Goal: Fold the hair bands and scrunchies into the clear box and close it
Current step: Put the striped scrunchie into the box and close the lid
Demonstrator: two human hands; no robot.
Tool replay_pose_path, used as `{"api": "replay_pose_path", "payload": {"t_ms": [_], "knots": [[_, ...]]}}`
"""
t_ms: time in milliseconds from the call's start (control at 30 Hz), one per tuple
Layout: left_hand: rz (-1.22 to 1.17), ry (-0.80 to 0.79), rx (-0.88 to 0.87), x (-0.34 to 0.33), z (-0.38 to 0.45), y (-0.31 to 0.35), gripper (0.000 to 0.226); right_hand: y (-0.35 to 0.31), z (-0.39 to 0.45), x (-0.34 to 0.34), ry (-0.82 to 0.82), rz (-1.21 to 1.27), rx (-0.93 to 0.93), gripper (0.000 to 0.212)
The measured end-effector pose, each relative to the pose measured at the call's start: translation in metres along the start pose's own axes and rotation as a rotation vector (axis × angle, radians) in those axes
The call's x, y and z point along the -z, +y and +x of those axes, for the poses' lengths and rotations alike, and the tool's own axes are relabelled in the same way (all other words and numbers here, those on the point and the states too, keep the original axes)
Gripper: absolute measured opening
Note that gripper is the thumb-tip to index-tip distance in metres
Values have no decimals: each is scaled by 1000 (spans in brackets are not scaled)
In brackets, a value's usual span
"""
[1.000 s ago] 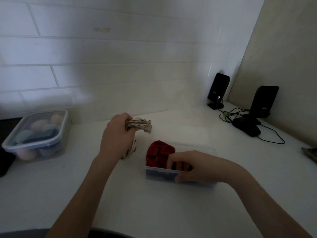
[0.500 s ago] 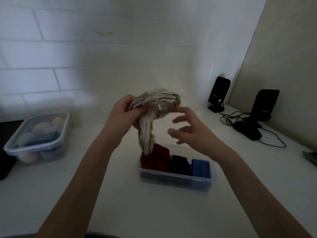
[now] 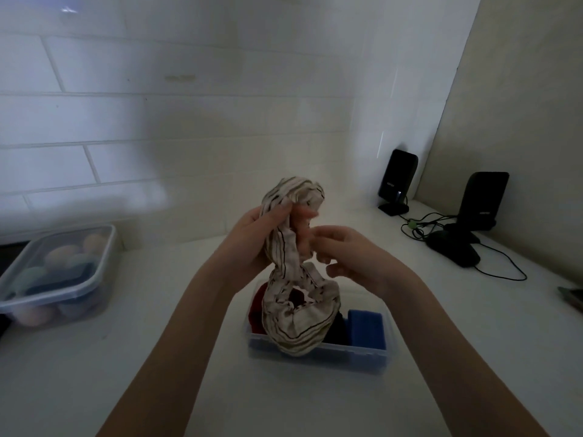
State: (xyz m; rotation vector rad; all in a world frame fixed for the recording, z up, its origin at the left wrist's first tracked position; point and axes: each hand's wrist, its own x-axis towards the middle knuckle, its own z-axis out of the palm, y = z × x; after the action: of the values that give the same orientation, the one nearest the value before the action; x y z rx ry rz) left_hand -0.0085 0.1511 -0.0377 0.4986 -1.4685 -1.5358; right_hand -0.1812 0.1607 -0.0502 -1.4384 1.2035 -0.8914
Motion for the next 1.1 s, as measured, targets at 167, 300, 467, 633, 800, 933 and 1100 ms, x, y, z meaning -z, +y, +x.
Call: {"api": "replay_pose_path", "payload": {"t_ms": [167,300,467,633,800,933,1100], "knots": [[-329,9,-57,6,21,-2,39,4,5,-2,-129,126,30,24],[-475,93,-65,17,32,-14,70,1,3,5,-132,576,13,19],[-374,299,-121,24,34,-30,59,-3,2,14,-121,1013,71,11],[135,363,-205,18,29,-39,40,-12,-3,12,-309,998,165,28],[509,257,-232,17,21,-43,35,-22,-13,-1,-157,352,255,50],[390,136,-219,15,13,-32,27,-22,-13,-2,-54,115,295,48],[275,-15,-173,4,3,-27,16,-20,-11,6,48,180,319,32]]}}
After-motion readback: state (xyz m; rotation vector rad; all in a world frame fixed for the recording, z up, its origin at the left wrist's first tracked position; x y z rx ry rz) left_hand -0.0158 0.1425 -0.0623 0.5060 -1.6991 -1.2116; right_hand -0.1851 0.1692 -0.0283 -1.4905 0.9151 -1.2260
